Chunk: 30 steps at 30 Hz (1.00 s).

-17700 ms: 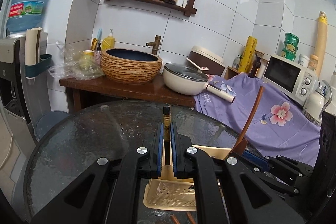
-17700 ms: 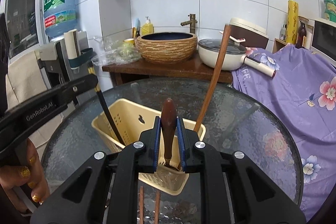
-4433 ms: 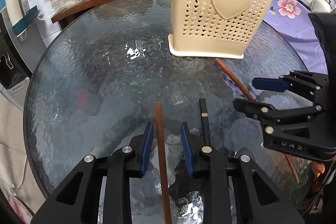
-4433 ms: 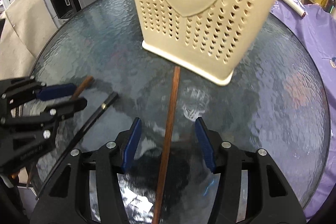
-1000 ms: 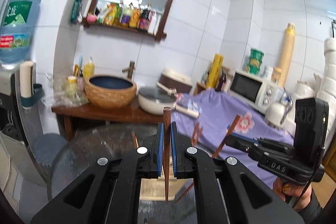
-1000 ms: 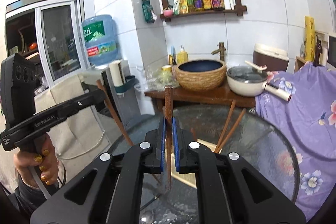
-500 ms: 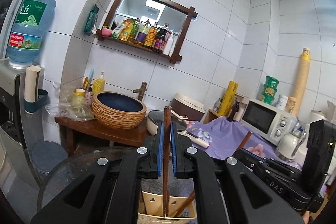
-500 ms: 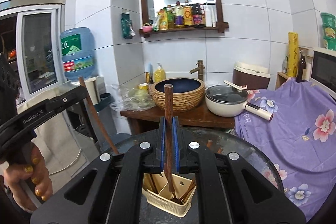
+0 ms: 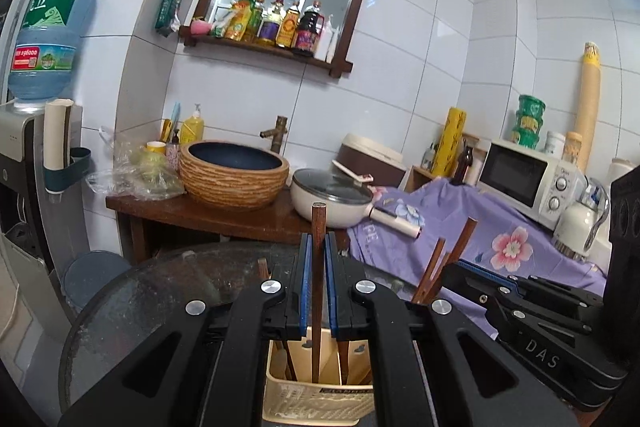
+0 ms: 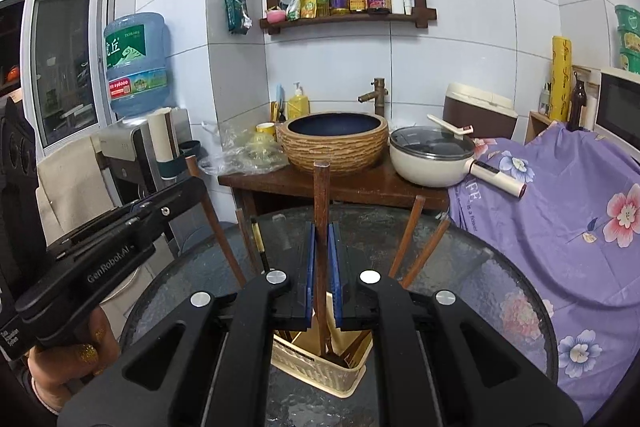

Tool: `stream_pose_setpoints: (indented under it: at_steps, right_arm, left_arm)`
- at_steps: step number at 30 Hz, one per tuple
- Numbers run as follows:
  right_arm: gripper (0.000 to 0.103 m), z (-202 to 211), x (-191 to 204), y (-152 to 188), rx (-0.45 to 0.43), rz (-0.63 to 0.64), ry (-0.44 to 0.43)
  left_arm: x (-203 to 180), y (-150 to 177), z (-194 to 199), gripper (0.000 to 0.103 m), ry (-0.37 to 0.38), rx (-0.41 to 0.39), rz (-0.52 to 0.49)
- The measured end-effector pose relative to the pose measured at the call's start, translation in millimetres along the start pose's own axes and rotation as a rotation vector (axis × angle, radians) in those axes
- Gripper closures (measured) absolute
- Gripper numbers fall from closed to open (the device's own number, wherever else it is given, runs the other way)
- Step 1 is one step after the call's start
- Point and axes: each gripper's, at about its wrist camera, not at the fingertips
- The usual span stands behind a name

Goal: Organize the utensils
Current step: 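Lower both chopsticks into the holder with both tools, then open both tools and move them down toward the metal spoon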

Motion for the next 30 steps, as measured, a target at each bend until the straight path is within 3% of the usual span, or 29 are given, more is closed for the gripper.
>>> stream_pose_setpoints:
  at_steps: [14, 18, 21, 24, 25, 27, 28, 29, 30]
  right_arm:
    - [0.096, -21, -7, 30, 0.068, -0.018, 0.004]
    - [0.095, -25, -8, 36, 0.080, -0.017, 0.002]
    - [0.095, -29, -9, 40, 0.088, -0.018, 0.001]
    - [0.095, -31, -10, 44, 0.092, -0.027, -0.001]
    - [0.095, -32, -10, 46, 0.097, -0.026, -0.003]
    - [0.094, -34, -9, 49, 0.110, -0.017, -0.006]
    - [0.092, -34, -9, 51, 0.113, -0.016, -0.001]
    - [0.086, -33, -10, 52, 0.110, -0.018, 0.000]
    - [0.072, -31, -11, 54, 0.100, -0.024, 0.004]
  left_arm:
    - [7, 37, -23, 0.097, 0.007, 0.137, 0.000]
    - [7, 40, -24, 0.097, 0.003, 0.141, -0.006]
    - [9, 43, -31, 0.097, 0.025, 0.197, 0.014]
    - [10, 45, -28, 0.096, 0.014, 0.191, 0.005]
    - [9, 45, -27, 0.094, 0.019, 0.191, 0.008]
    - [10, 45, -24, 0.078, 0.030, 0.194, 0.019]
    - [10, 45, -21, 0.063, 0.032, 0.185, 0.023]
    - [10, 45, -16, 0.054, 0.030, 0.171, 0.023]
    - [11, 44, -11, 0.052, 0.026, 0.157, 0.021]
Point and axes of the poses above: each gripper's, at about its wrist camera, not at the fingertips, and z roughly against the way its jaws point, x to its left, y to its underside, and after that the axes turned 13 degrees about y, right-handed
